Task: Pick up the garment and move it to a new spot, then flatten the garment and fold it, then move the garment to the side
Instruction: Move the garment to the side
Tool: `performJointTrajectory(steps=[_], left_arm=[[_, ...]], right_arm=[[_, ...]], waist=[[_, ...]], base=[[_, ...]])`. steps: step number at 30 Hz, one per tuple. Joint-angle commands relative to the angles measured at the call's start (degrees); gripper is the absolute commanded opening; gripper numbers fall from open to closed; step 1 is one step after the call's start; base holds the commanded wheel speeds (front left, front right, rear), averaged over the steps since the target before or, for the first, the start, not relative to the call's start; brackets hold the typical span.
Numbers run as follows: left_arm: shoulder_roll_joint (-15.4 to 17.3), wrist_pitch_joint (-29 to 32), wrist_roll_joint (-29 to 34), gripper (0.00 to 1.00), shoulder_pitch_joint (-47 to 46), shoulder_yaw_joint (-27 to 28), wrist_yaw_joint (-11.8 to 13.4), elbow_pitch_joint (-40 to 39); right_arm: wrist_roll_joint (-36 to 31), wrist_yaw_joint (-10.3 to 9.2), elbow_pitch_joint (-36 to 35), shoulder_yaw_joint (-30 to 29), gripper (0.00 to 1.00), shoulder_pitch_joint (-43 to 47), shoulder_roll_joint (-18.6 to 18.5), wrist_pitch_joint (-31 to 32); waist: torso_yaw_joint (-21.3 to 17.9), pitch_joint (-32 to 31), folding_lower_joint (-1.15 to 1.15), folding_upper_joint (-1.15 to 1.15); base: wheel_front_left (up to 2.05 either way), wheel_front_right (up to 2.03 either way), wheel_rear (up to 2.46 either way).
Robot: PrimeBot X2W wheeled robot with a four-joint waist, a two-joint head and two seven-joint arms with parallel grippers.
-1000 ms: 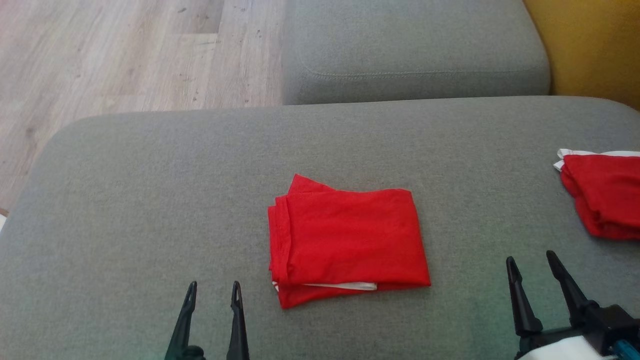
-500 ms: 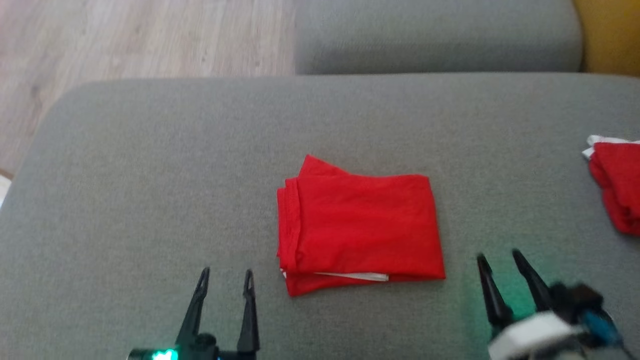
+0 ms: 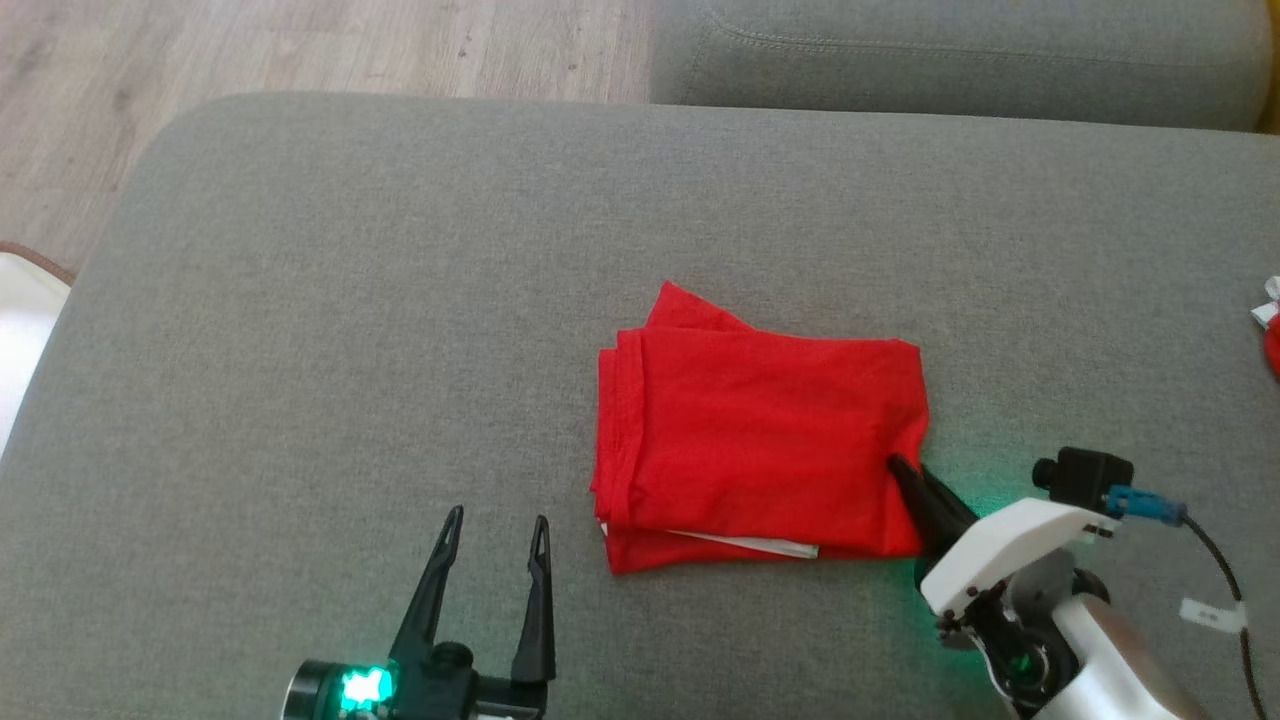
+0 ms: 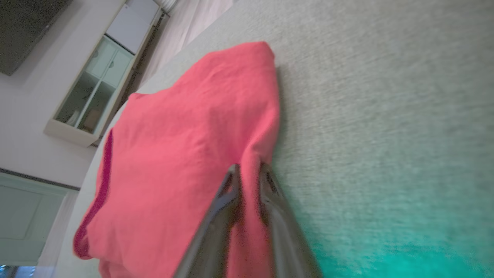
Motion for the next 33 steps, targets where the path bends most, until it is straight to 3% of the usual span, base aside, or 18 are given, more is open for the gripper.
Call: performJointTrajectory(steps=[1,4,9,19,28,29,30,33], left_arm=[[-0.52,-0.55,0.09,1.0,-2.42,1.34,0.5,-1.4],[-0.53,-0.55,-0.26,1.0,-2.64,1.23,0.72,-1.65],[-0.53,-0.55,-1.08,1.0,-3.12,1.02,1.13,-2.75],[-0.54,-0.55,-1.85,1.0,-6.46,0.69,1.15,-3.42],[-0.54,-0.55,-1.03,1.0,-10.28,0.27,1.01,-2.89],[-0.54,-0.55,-0.95,1.0,-10.55,0.27,1.03,-2.85],[-0.54,-0.55,-0.89,1.0,-10.78,0.23,1.02,-2.76],[-0.54,-0.55,-1.0,1.0,-11.4,0.2,1.03,-2.58]], right_arm=[[2.19,0.39,-1.55,2.23,0.0,-1.62,-0.9,0.72],[4.95,0.39,-2.39,3.75,0.0,-2.15,-2.88,-1.06],[4.09,0.39,-2.95,6.32,0.0,-4.01,-8.58,-5.09],[2.45,0.39,-6.02,7.78,0.0,-12.69,-26.61,-4.08],[1.06,0.39,-4.49,4.56,0.0,-18.84,-41.15,-2.76],[0.44,0.39,-4.01,4.42,0.35,-19.23,-41.9,-2.73],[-0.16,0.39,-3.63,4.42,1.0,-19.43,-42.36,-2.74],[-1.86,0.39,-3.1,3.86,1.0,-19.71,-41.7,-4.76]], waist=[[0.16,0.14,-0.01,0.0],[-0.39,0.4,-0.01,0.0],[-3.42,1.17,-0.01,0.0],[-12.37,5.82,-0.01,0.0],[-16.58,10.06,-0.01,0.0],[-16.72,10.32,-0.01,0.0],[-16.78,10.5,-0.01,0.0],[-16.77,10.48,-0.01,0.0]], base=[[0.0,0.0,0.0],[0.0,0.0,0.0],[0.0,0.0,0.0],[0.0,0.0,0.0],[0.0,0.0,0.0],[0.0,0.0,0.0],[0.0,0.0,0.0],[0.0,0.0,0.0]])
